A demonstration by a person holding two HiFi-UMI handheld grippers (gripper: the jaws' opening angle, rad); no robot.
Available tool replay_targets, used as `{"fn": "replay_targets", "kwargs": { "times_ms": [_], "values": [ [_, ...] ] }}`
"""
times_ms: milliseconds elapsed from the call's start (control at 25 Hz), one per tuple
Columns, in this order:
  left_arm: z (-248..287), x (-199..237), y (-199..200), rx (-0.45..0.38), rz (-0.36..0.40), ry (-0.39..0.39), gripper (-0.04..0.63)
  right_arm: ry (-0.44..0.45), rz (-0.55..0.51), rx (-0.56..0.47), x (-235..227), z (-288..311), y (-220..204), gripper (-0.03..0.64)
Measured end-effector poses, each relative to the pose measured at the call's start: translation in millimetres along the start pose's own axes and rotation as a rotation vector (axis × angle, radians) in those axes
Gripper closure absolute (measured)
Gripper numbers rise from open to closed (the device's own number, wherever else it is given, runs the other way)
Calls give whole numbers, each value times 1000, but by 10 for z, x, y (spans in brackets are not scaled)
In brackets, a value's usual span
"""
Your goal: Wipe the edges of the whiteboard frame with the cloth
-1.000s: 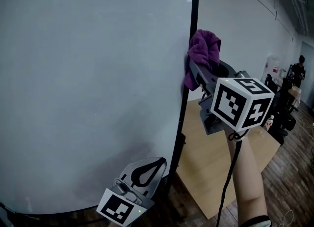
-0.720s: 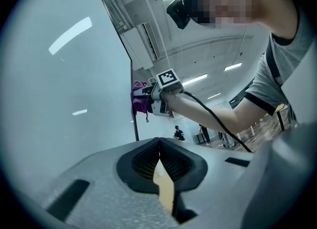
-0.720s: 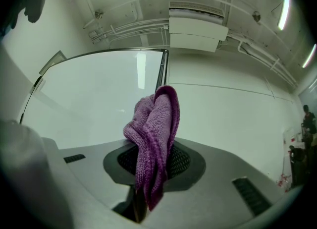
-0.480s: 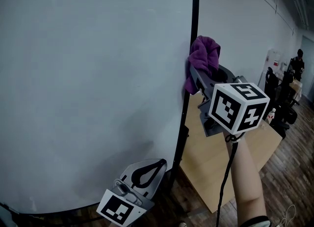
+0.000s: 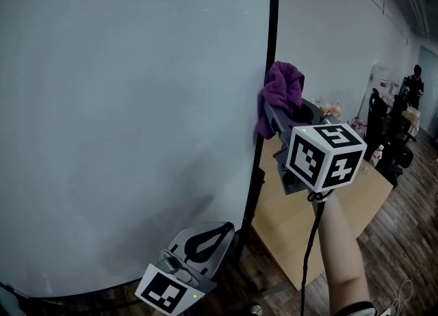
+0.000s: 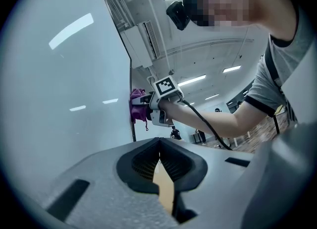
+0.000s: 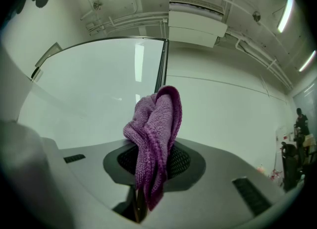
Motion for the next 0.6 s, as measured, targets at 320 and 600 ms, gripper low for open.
{"fn": "replay_targets", "kwargs": {
  "times_ms": [320, 600],
  "values": [
    [-67, -15, -76, 6, -25, -3, 578, -6, 13, 31, 75, -46, -189, 531],
    [-90, -3, -90, 6, -37, -11, 580, -3, 29, 70, 136, -53, -372, 531]
  ]
}}
Point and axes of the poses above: the fingertips, and each gripper's own axes: z forward along the fingers, x to its left, y out of its top, the point moved 10 cm from there along -z, backward along the fingers, and after that the axes turned 12 degrees about -z, right-handed, at the moved point
